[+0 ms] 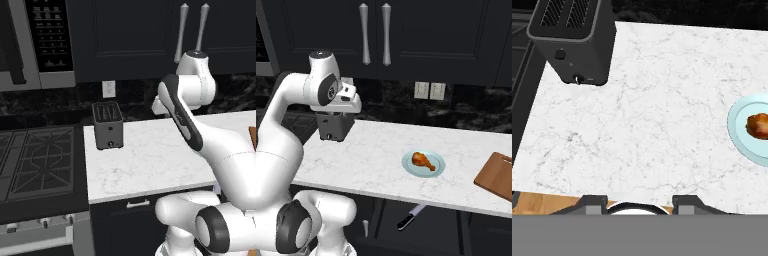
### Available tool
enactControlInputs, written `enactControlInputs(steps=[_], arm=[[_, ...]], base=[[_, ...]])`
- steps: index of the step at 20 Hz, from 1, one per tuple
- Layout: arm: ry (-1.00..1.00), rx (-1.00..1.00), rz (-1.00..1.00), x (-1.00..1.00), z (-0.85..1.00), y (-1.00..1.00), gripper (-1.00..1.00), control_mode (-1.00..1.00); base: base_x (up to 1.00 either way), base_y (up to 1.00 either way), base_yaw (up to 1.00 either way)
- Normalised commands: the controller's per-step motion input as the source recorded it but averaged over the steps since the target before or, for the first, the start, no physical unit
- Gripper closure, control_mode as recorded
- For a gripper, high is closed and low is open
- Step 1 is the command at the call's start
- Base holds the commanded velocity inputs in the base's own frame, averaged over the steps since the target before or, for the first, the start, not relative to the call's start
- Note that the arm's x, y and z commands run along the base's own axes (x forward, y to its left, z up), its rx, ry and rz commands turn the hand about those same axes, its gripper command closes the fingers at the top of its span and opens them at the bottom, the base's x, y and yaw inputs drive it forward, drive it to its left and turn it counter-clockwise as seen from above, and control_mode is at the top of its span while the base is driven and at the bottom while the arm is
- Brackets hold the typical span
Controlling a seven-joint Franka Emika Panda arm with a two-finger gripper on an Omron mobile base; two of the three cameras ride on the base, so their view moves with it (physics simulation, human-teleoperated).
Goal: Pick up the knife from the drawer and place it on the cutting board. Then place the meat from the plate to the cutting board.
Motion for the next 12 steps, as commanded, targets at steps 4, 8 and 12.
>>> enactControlInputs(steps=[4, 8, 12], arm=[[-0.03, 0.0, 0.0, -0.36, 0.0, 0.0, -1.0, -1.0], [-0.05, 0.0, 0.0, -0.71, 0.0, 0.0, -1.0, -1.0], [0.0, 0.0, 0.0, -0.28, -0.03, 0.0, -1.0, 1.0]], base=[[0.0, 0.0, 0.0], [0.0, 0.0, 0.0], [-0.49, 0.05, 0.0]])
